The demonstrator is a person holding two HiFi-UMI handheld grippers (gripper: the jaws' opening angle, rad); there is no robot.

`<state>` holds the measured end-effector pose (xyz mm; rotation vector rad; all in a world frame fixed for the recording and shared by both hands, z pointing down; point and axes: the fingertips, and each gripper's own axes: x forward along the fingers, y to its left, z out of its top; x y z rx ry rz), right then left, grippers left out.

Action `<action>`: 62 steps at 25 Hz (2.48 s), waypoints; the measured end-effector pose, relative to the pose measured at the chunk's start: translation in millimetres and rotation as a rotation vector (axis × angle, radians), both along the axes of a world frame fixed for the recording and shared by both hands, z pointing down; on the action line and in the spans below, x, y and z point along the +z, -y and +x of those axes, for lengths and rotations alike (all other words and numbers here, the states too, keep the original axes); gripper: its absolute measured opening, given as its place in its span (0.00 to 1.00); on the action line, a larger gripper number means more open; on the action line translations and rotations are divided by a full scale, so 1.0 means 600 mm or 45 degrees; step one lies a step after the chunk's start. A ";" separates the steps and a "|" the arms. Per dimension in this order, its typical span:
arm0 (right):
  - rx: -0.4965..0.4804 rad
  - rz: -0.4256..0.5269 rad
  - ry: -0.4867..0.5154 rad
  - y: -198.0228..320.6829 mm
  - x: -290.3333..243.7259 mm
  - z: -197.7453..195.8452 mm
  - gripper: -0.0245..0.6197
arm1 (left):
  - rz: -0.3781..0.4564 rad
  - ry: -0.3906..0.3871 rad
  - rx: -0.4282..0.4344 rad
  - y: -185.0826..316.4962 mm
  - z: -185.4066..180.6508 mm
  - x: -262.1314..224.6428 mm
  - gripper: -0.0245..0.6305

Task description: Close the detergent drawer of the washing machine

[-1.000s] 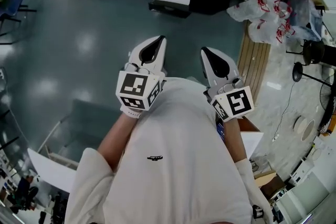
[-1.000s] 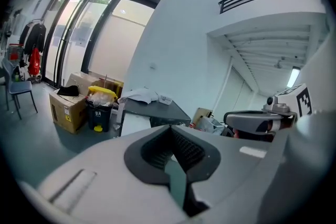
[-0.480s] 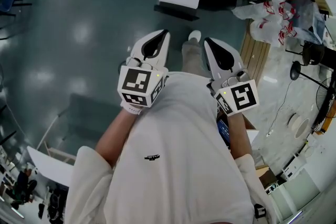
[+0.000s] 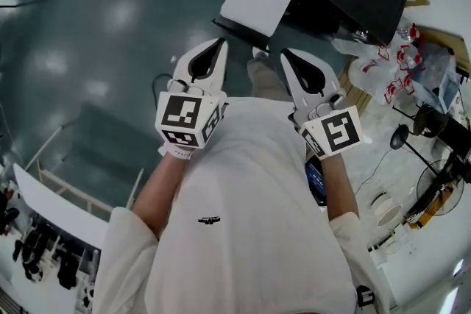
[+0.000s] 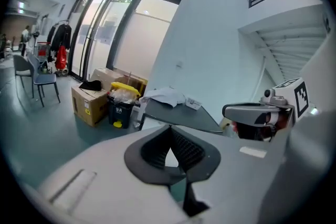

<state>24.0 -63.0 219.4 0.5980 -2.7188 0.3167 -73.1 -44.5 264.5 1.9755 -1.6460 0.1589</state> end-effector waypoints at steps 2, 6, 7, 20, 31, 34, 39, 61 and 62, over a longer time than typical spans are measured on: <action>-0.086 -0.020 0.008 0.028 0.001 0.004 0.04 | -0.019 0.012 -0.082 0.019 0.004 0.000 0.06; -0.319 -0.071 -0.009 0.063 0.011 0.008 0.04 | -0.074 0.028 -0.241 0.035 0.014 0.009 0.06; -0.385 -0.071 -0.020 0.069 0.015 0.008 0.04 | -0.090 0.035 -0.274 0.036 0.017 0.014 0.06; -0.874 -0.006 0.021 0.073 0.025 -0.015 0.04 | -0.192 0.131 -0.599 -0.028 0.045 0.080 0.06; -0.964 0.005 -0.010 0.054 0.050 0.008 0.04 | -0.177 0.219 -0.529 -0.034 0.057 0.146 0.06; -0.969 -0.079 0.014 0.042 0.055 0.011 0.04 | -0.183 0.241 -0.474 -0.036 0.062 0.162 0.06; -0.934 -0.094 0.026 0.032 0.074 0.002 0.04 | -0.195 0.271 -0.429 -0.038 0.052 0.190 0.06; -0.680 -0.119 0.003 0.041 0.186 -0.037 0.04 | -0.156 0.335 -0.192 -0.010 0.046 0.307 0.06; -0.680 -0.116 0.004 0.040 0.188 -0.037 0.04 | -0.147 0.341 -0.180 -0.007 0.048 0.309 0.06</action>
